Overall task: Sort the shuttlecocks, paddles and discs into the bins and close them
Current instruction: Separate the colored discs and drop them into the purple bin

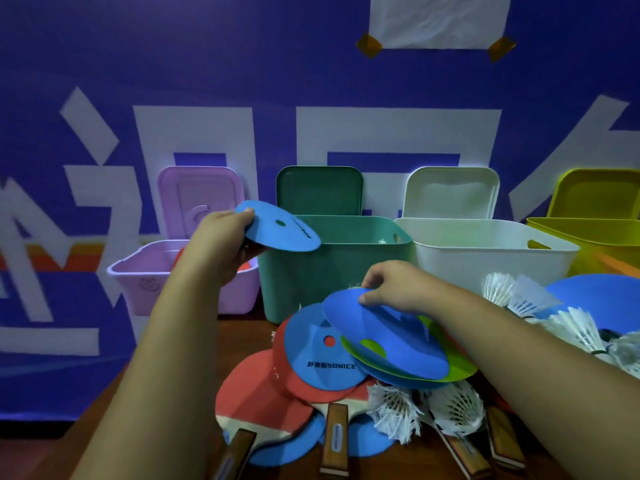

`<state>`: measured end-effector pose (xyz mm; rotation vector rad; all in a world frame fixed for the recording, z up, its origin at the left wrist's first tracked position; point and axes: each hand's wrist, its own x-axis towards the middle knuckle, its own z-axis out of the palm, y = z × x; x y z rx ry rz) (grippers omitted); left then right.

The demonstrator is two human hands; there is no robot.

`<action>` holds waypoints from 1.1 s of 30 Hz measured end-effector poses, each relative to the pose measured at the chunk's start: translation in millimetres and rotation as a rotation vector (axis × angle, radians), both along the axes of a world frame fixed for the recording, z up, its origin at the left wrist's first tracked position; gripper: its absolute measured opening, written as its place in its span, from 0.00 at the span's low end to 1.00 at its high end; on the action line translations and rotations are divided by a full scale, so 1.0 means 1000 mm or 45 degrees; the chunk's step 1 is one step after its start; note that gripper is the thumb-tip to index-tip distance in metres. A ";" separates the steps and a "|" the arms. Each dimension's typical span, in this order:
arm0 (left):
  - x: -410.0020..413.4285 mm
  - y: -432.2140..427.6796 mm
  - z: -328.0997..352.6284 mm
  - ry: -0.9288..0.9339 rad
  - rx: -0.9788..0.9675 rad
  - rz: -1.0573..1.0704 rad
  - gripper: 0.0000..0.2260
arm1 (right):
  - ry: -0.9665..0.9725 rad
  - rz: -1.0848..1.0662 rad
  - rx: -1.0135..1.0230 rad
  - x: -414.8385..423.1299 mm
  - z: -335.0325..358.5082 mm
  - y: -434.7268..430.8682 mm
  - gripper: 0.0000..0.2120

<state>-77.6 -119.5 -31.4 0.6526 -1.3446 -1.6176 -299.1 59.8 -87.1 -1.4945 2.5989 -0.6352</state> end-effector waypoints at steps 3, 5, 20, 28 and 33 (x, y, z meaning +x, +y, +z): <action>0.020 -0.019 -0.006 0.188 0.196 -0.048 0.03 | 0.052 0.049 -0.139 0.008 0.009 -0.003 0.06; 0.032 -0.037 -0.012 0.290 0.289 -0.108 0.11 | 0.030 0.069 -0.281 0.016 0.019 -0.005 0.07; 0.063 -0.115 -0.066 -0.182 0.201 0.295 0.05 | -0.187 0.042 -0.851 0.071 0.043 -0.031 0.06; 0.057 -0.067 -0.050 -0.206 0.103 0.260 0.11 | -0.659 -0.141 -0.977 0.064 0.046 -0.023 0.02; 0.038 -0.016 -0.043 -0.351 -0.186 0.053 0.08 | -1.074 -0.198 -1.187 0.043 0.050 -0.008 0.03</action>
